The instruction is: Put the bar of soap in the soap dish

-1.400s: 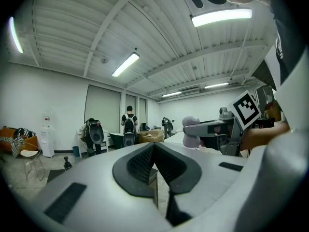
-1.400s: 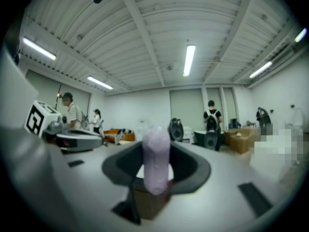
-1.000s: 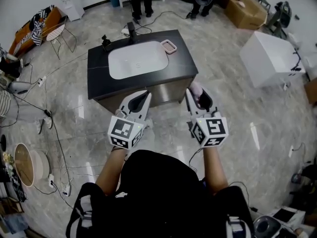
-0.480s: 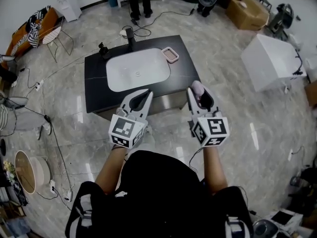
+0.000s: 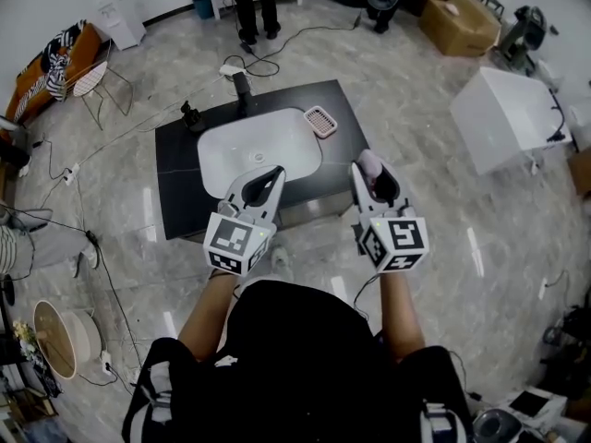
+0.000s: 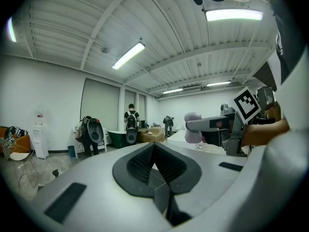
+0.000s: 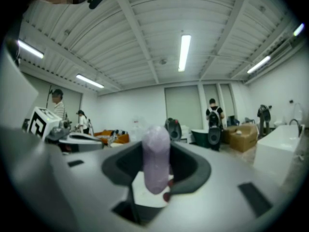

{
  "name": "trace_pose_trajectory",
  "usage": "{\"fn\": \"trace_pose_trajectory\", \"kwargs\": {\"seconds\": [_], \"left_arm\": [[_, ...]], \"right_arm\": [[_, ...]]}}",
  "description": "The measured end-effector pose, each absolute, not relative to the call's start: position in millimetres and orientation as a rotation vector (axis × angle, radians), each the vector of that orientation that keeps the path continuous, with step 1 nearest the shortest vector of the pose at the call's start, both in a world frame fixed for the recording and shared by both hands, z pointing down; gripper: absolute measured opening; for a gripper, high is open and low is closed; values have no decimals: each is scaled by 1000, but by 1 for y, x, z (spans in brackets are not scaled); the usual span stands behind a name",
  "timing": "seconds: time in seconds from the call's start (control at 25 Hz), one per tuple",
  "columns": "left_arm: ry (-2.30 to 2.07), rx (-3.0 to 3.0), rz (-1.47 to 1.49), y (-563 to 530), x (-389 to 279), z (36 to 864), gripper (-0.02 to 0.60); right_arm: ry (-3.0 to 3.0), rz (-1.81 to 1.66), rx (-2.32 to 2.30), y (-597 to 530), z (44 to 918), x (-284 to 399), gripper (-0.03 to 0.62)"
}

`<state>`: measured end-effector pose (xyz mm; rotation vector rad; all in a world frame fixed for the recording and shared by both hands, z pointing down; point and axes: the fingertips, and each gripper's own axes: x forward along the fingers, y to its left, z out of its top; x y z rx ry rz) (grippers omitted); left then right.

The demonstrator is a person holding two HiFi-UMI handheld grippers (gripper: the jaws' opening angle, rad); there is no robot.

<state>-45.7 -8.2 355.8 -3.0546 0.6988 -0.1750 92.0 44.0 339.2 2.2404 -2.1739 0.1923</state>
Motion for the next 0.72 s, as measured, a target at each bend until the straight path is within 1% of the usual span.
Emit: {"fn": "trace_pose_trajectory", "kwargs": {"seconds": [0.72], "left_arm": [[621, -3089, -106, -118, -36, 350, 21]], "right_arm": [[-2100, 196, 2238, -64, 344, 90, 175]]}}
